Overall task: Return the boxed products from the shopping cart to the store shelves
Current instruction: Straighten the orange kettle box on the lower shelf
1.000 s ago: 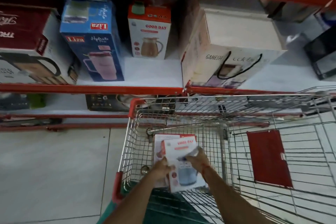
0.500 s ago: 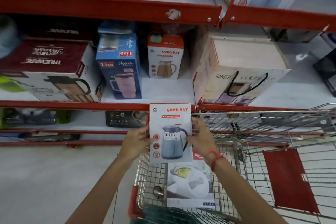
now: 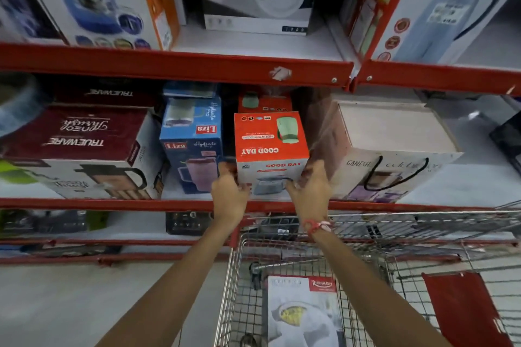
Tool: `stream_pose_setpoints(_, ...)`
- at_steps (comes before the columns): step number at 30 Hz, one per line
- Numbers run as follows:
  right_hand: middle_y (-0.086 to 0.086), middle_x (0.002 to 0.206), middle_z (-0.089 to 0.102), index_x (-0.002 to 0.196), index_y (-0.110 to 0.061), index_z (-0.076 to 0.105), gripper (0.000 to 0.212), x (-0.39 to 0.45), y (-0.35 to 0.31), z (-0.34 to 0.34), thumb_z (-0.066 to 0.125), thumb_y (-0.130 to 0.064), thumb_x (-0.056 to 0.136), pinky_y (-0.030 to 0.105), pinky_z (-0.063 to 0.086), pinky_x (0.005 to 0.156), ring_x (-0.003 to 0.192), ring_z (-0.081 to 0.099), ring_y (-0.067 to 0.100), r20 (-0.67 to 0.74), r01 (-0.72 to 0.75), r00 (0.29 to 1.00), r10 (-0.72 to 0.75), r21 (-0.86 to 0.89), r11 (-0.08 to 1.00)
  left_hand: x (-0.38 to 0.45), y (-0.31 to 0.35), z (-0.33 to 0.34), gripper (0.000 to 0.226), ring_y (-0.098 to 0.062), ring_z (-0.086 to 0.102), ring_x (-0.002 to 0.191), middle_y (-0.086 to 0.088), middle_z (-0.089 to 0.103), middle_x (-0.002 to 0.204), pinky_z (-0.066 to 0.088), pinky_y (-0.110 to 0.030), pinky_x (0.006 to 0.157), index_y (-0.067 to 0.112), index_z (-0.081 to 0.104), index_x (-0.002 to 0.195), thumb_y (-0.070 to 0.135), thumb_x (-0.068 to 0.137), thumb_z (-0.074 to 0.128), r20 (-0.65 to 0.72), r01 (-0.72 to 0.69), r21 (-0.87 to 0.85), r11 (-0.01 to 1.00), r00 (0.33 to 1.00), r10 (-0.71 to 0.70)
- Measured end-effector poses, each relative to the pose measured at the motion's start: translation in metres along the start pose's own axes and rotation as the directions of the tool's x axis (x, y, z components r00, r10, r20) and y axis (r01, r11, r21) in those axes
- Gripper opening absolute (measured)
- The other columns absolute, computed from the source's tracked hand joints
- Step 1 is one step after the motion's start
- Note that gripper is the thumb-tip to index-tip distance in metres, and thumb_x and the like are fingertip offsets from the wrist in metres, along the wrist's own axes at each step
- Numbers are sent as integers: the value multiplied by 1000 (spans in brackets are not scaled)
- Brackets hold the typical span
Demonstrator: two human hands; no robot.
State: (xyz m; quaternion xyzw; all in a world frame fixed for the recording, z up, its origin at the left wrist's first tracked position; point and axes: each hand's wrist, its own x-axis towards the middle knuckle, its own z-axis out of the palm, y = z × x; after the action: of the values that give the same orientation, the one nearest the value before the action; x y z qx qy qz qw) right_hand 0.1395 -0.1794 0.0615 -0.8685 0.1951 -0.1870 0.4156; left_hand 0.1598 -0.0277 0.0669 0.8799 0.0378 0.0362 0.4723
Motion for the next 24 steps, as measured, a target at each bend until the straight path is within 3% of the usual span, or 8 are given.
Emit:
stream_pose_setpoints(4,11,103,63,96,-9,44,47,17,15,19,79,-7,65,43,60,74,90,67,27,32,-38,999,40,-59,998,17,-8,11,43,-32,66,102,-18,66,112,58,-38,84,2,44,112,2,77,69,27,57,25,998,998,-58)
stream_pose_setpoints(10,14,100,65,96,-9,43,43,21,36,32,76,-6,69,45,60,74,87,68,29,48,-59,997,62,-74,996,17,-27,23,43,-31,65,106,-18,64,118,56,-36,87,-2,41,117,5,82,65,101,45,53,998,994,-50)
stream_pose_setpoints(15,16,103,66,107,-7,45,44,17,42,34,73,-13,74,46,59,77,90,68,32,118,-62,990,74,-106,992,17,-29,24,46,-29,60,115,-18,57,129,50,-33,96,-3,40,122,-1,82,62,165,82,17,997,983,-83)
stream_pose_setpoints(17,16,114,61,113,-7,45,44,7,46,32,69,-8,76,43,59,78,94,66,32,140,-47,988,63,-109,993,11,-31,23,46,-27,60,115,-16,59,127,48,-26,93,0,40,124,-2,83,60,167,97,-63,993,982,-85)
stream_pose_setpoints(21,13,121,51,115,-7,49,40,-32,67,23,60,0,77,24,53,74,98,58,24,57,54,997,-45,-159,986,-21,-50,32,41,-19,65,99,-11,64,115,53,-19,76,9,46,123,-2,84,58,78,144,-85,986,987,-137)
stream_pose_setpoints(24,16,120,49,116,-5,49,40,-66,98,12,57,1,78,36,55,86,108,53,29,96,82,993,-67,-165,983,-55,-70,48,38,-21,66,98,-9,64,113,58,-33,83,12,53,116,-6,82,57,92,141,-75,987,987,-134)
